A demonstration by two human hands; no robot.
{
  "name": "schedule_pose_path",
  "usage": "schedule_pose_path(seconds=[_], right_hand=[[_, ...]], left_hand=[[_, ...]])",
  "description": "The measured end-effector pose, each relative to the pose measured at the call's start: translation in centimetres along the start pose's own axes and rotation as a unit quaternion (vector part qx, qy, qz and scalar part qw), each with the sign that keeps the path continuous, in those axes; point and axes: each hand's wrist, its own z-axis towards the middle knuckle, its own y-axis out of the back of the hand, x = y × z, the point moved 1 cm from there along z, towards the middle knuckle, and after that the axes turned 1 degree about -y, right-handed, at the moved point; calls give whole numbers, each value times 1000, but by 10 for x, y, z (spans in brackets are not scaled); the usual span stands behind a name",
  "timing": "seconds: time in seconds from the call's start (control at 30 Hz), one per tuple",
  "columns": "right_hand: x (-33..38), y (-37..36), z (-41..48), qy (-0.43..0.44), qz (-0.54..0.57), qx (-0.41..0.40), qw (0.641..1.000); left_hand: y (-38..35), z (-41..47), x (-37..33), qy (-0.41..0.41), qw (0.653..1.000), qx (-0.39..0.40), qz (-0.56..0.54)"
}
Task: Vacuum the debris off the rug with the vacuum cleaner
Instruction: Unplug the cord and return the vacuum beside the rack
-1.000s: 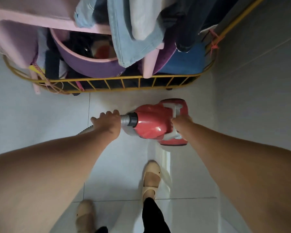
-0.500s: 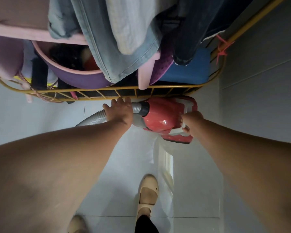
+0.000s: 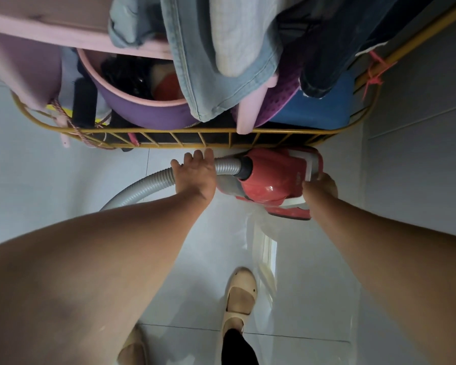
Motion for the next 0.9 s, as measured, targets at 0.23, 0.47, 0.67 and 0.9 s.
schedule_pose_path(seconds=[0.23, 0.47, 0.67, 0.9], right_hand=[[3, -23, -74, 54, -90, -92, 990], [-6, -94, -176, 120, -126, 167, 971], [-55, -138, -273, -60, 53, 336, 939], [-113, -163, -358, -242, 171, 459, 837]], left_hand=[[3, -36, 45, 51, 998, 19, -27], [-20, -85, 113, 223, 956, 96, -162], [-79, -164, 158, 277, 910, 113, -287], [-59, -202, 152, 243, 874, -6, -421]])
